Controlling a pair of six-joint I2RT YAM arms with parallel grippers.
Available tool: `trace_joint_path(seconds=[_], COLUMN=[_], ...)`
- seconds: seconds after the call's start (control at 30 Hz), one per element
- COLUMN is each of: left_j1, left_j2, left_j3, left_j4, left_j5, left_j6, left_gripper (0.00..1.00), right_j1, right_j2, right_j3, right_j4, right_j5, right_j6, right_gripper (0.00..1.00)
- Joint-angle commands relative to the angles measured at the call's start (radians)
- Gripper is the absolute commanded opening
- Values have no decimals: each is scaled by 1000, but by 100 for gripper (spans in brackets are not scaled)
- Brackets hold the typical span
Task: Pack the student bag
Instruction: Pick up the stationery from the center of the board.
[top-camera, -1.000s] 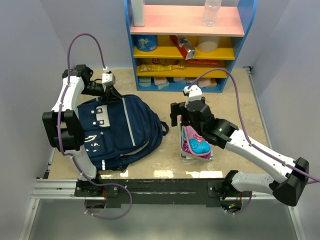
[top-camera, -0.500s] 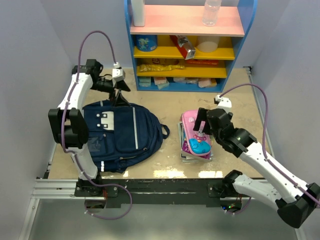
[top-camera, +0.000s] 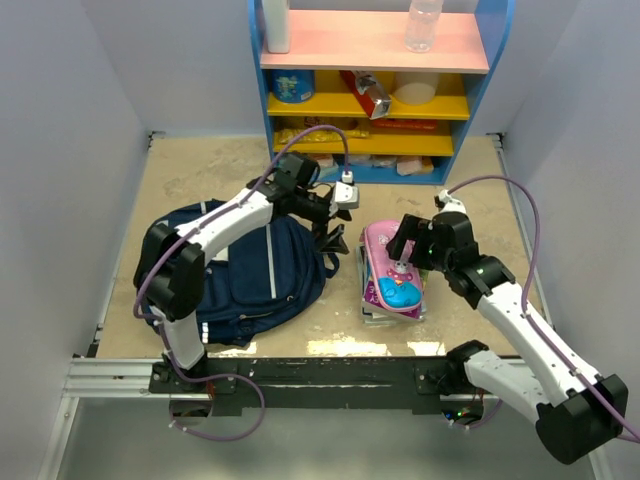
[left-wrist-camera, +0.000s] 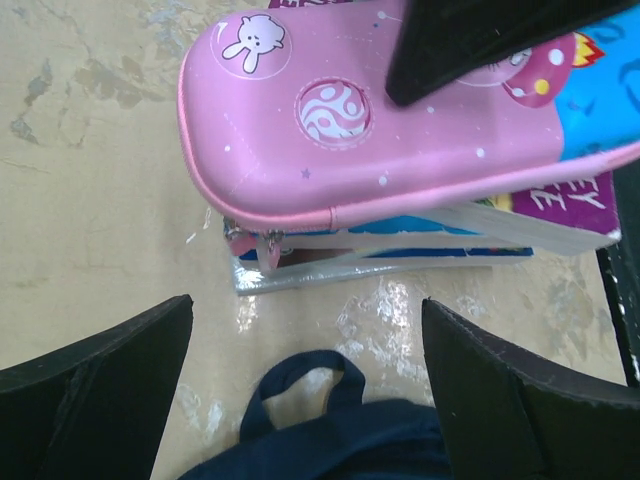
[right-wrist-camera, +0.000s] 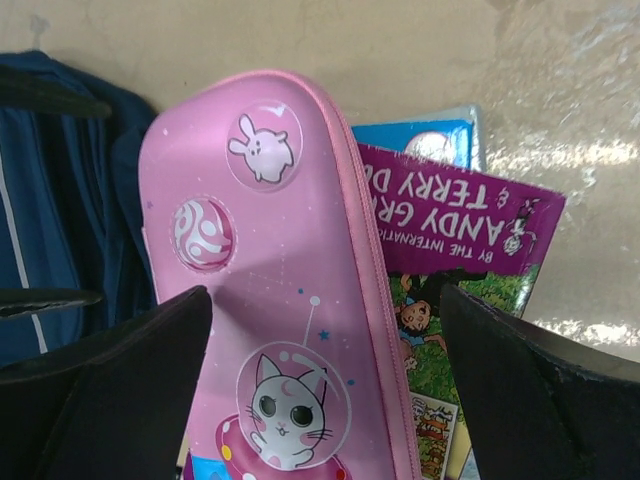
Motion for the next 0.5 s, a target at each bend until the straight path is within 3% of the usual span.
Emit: trace_joint_path(seconds=[0.0, 0.2, 0.47], left_j1=[-61, -107, -179], left_j2=[25, 63, 77], left_j3=[6, 20, -12], left_j4=[172, 247, 268], left_j5=[-97, -127, -180], left_j6=[-156, -256, -254], left_gripper=[100, 100, 100], right_j1=[-19, -29, -27], right_j2=[4, -10, -33], right_j3=[-32, -75, -138], right_j4=[43, 48, 132], right_j5=[-104, -159, -267], right_j6=[29, 52, 116], right_gripper=[99, 99, 99])
